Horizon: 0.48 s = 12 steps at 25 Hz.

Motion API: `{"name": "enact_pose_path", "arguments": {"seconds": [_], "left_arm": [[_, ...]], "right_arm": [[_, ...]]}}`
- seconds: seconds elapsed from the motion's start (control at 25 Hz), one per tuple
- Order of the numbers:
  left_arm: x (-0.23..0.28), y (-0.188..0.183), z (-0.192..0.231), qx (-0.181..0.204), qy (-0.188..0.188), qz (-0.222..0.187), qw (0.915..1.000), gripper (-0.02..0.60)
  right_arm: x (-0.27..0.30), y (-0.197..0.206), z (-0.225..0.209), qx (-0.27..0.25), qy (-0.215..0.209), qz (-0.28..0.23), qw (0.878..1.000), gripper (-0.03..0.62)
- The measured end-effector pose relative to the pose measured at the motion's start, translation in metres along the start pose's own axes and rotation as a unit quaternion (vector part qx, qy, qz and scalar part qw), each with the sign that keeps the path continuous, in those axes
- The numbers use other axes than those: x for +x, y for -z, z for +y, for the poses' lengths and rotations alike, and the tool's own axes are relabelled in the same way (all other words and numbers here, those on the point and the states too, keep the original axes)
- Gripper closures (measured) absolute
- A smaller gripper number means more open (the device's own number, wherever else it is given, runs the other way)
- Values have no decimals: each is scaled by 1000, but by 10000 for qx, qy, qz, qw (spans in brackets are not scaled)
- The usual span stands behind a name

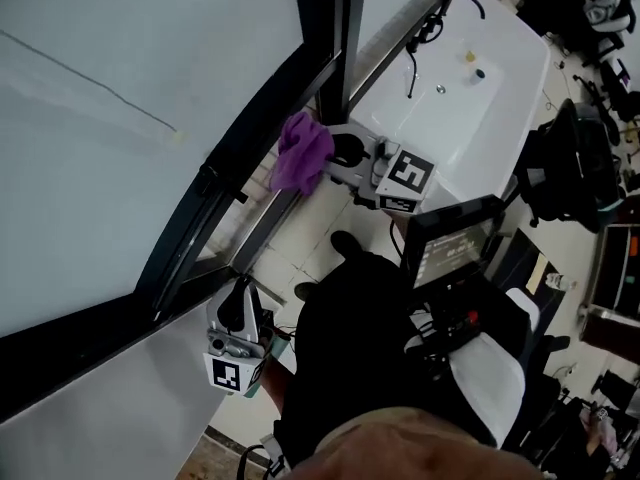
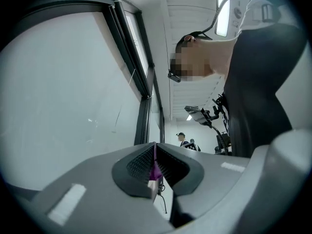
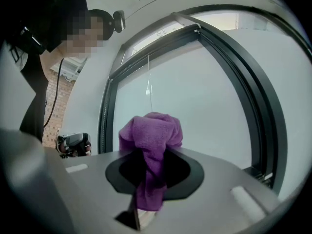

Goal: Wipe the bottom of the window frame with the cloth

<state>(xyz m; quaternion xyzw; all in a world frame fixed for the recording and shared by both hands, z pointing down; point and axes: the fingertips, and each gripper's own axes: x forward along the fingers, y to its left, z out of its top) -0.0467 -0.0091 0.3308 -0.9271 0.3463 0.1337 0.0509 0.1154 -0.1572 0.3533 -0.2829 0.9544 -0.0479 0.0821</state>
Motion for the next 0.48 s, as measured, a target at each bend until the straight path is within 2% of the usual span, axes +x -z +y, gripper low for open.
{"name": "enact_pose_path", "arguments": {"seconds": [0.28,0.48], "left_arm": [[7,5,-4,104,-164,163,9997,580],[26,10,1,35,-329,69,9994,580]], "right_arm": [[2,6,-2,101,-255,-51,9996,523],[-5,11,-12,177,-308,-27,9994,523]]}}
